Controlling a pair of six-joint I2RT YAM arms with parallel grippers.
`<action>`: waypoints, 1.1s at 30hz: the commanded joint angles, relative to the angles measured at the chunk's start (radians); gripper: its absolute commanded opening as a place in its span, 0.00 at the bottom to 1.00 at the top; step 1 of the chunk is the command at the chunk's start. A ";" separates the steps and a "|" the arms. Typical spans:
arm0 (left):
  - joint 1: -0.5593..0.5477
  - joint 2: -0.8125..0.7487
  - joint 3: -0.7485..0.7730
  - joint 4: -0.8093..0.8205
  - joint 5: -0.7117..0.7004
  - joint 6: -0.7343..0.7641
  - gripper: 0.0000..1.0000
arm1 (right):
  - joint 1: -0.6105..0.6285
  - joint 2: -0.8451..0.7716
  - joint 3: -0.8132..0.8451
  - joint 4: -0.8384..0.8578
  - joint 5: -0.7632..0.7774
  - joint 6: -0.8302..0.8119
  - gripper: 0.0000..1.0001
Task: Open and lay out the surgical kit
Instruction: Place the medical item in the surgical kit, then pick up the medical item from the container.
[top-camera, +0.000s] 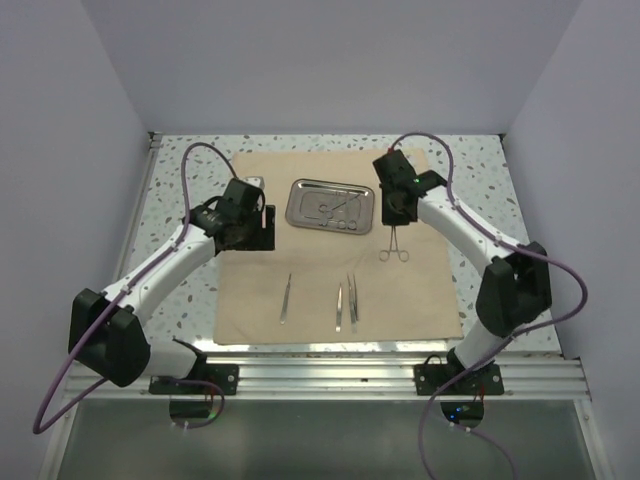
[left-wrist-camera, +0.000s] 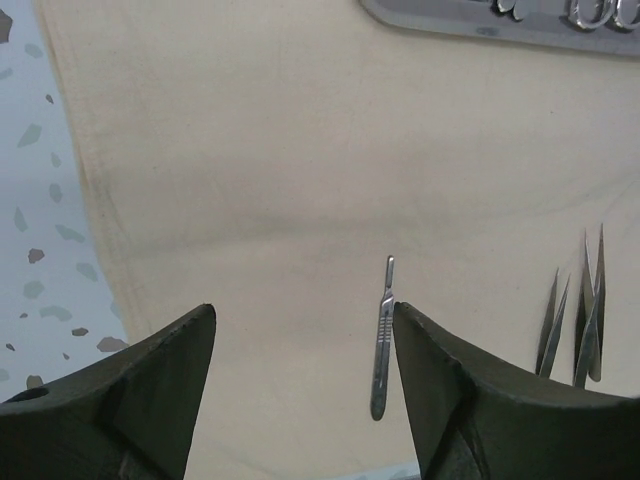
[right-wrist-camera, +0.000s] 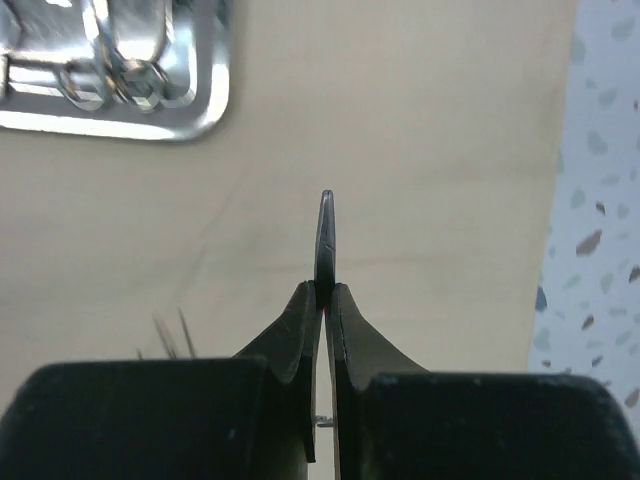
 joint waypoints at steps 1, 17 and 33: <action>0.008 0.010 0.071 0.032 -0.023 0.026 0.76 | 0.006 -0.171 -0.204 0.045 0.000 0.037 0.00; 0.130 0.081 0.056 0.058 0.108 -0.061 1.00 | 0.007 -0.414 -0.726 0.300 -0.125 0.034 0.15; 0.232 -0.189 -0.044 0.311 -0.134 0.080 1.00 | 0.007 -0.189 -0.152 0.171 -0.162 -0.037 0.91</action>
